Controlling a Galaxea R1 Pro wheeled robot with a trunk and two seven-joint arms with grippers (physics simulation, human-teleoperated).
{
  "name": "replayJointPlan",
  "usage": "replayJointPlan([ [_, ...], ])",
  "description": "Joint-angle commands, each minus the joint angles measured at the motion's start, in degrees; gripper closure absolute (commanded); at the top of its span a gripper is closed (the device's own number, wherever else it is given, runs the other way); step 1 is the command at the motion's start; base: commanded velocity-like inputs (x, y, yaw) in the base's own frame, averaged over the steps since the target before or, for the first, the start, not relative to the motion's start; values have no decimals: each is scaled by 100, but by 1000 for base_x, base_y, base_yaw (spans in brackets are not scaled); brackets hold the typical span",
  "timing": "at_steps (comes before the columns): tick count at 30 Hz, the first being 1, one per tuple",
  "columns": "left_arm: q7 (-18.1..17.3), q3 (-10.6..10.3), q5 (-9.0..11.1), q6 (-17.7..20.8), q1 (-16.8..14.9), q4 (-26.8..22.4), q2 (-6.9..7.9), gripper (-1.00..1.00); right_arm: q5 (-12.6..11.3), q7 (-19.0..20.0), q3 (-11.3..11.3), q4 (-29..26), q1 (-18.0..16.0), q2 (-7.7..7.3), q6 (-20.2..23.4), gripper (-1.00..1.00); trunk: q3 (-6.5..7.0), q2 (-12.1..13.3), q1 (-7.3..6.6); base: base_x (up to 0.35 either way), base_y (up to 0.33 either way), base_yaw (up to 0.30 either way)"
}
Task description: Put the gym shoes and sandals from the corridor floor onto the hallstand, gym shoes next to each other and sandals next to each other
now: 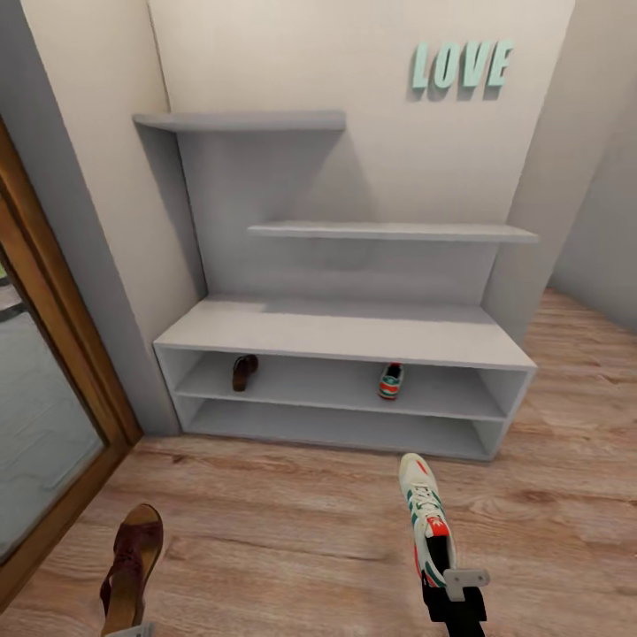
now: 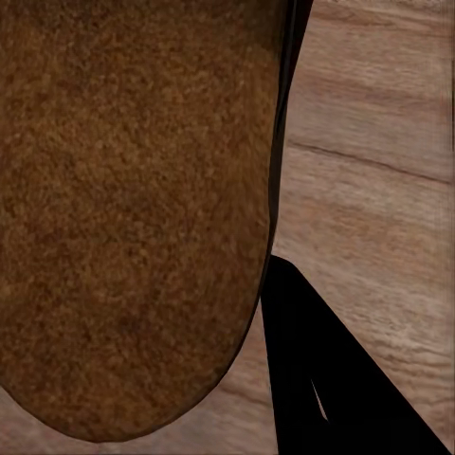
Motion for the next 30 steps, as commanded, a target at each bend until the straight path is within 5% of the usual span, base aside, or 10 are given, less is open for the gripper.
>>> replayJointPlan([
  [1, -18, 53, -78, -18, -1, 1, -1, 100, 18, -59, 46, 7, -5, 1, -3, 100, -5, -2, -1, 0, 280, -262],
  [11, -16, 61, -77, -18, -1, -3, 1, 100, 18, -59, 46, 7, -5, -1, -3, 100, -5, -2, -1, 47, 226, -234],
  [30, -18, 56, -84, -15, -1, -3, -1, 100, 18, -52, 53, -2, -5, 5, -3, 100, -5, -2, -1, 2, 8, -11],
])
